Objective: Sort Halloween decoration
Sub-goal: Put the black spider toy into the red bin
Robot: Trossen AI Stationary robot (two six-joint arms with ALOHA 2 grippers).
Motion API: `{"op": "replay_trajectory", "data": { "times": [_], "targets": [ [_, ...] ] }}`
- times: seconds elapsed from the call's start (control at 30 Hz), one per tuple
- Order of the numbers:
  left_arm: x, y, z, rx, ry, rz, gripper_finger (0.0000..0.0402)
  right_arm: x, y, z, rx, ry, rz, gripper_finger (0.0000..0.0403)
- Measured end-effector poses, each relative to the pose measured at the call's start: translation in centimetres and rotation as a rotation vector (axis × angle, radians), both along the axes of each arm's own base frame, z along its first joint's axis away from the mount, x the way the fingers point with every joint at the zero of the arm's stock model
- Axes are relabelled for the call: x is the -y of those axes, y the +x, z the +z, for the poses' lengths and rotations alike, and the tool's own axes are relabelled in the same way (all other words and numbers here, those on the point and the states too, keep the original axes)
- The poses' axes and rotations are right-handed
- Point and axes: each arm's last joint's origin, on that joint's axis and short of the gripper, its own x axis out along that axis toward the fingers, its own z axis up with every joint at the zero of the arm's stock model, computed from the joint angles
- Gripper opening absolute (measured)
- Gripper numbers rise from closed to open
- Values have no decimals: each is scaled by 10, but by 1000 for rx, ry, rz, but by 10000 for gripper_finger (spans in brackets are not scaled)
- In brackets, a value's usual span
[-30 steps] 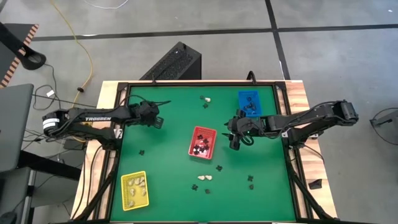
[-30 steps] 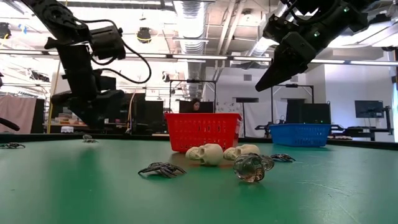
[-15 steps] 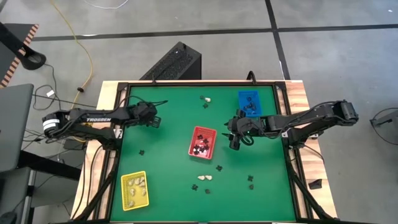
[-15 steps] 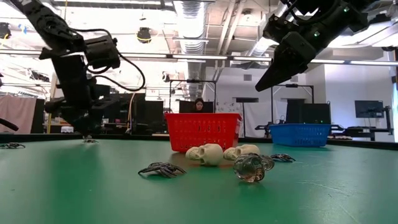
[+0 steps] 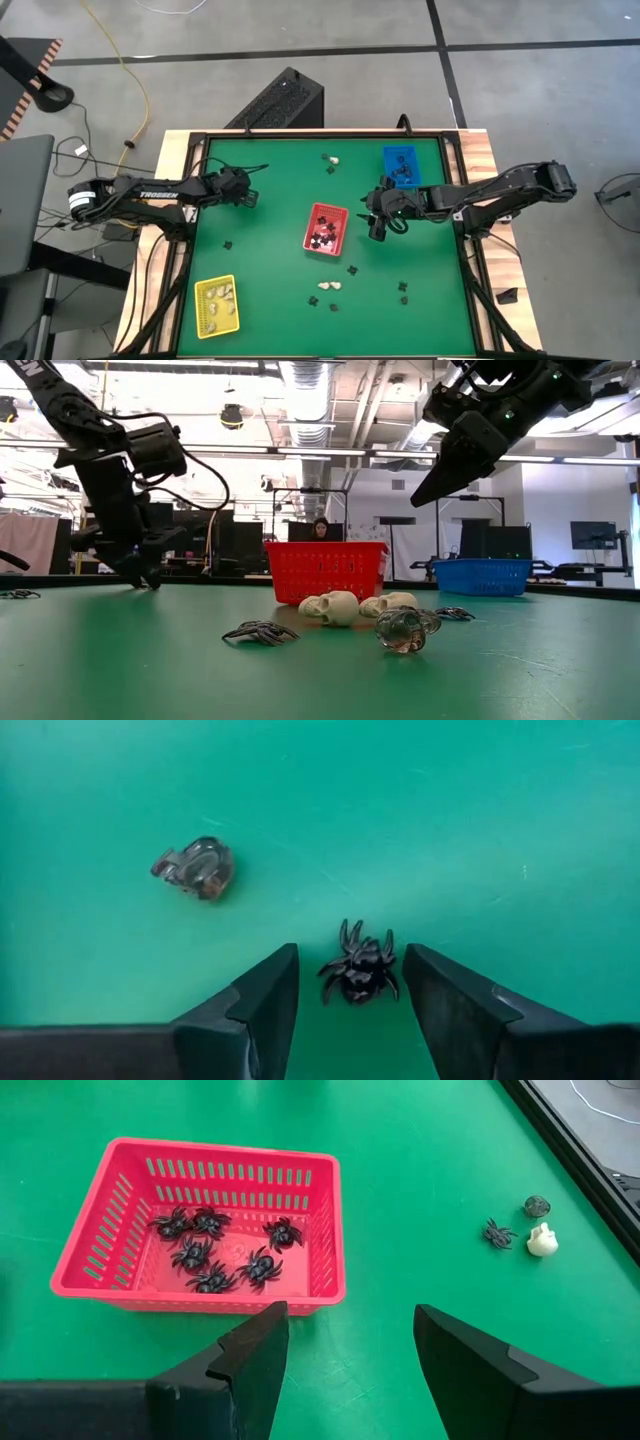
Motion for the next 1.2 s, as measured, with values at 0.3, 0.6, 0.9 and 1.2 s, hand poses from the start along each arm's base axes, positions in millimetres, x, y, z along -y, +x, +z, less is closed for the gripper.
{"op": "replay_trajectory", "data": {
  "times": [0.3,0.6,0.9,1.2],
  "targets": [
    [0,2,1,9,-2,-51,176,0,0,0,0,0,0,248],
    [0,2,0,7,-6,-51,143,0,0,0,-1,2,-1,248],
    [0,2,1,4,-5,-55,98,0,0,0,0,4,-2,248],
    [0,6,2,53,-20,-87,91,0,0,0,0,6,-4,248]
  ]
}}
